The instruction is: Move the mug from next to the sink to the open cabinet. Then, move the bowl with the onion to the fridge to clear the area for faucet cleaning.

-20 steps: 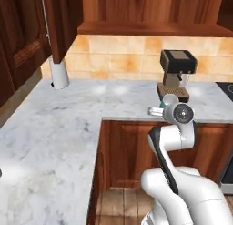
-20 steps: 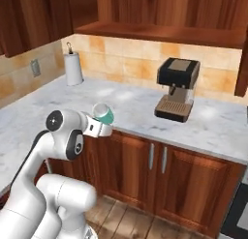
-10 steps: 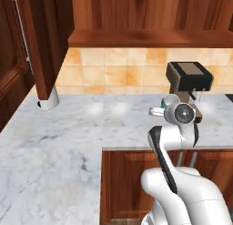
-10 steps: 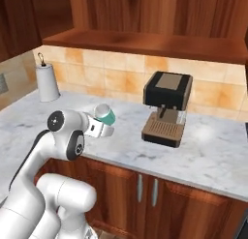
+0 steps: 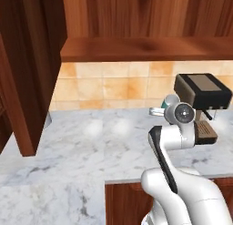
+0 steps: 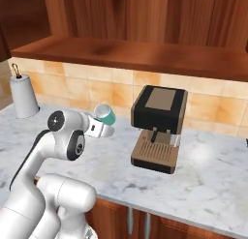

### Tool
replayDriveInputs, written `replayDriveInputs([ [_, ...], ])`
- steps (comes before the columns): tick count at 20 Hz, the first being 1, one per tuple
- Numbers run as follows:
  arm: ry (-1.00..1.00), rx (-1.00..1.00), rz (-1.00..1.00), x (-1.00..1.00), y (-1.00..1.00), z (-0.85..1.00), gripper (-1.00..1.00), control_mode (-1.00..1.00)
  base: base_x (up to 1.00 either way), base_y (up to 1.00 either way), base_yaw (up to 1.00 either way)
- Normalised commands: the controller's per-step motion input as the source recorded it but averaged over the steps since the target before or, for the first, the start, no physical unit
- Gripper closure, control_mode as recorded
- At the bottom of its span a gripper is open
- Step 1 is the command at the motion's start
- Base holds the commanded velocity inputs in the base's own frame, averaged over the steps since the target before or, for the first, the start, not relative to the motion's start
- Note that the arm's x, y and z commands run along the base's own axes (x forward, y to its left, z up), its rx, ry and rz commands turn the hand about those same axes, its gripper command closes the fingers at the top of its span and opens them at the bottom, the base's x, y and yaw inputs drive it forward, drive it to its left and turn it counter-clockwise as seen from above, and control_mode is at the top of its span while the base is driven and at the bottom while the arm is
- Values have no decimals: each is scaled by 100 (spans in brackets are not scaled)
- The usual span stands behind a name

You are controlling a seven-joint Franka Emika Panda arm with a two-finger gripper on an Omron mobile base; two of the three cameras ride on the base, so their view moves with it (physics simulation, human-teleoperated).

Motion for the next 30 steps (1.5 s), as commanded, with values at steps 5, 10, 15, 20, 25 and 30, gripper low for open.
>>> replayDriveInputs([
  [5,1,-5,5,-5,2,100,100,-100,0,0,0],
  [10,1,-14,5,-18,5,100,100,-100,0,0,0],
  [15,-1,-12,1,-40,0,100,100,-100,0,0,0],
  [20,-2,-5,9,2,-9,94,100,-100,0,0,0],
  [25,17,8,30,19,-31,27,100,-100,0,0,0],
  [30,-13,-1,0,3,-4,47,100,-100,0,0,0],
])
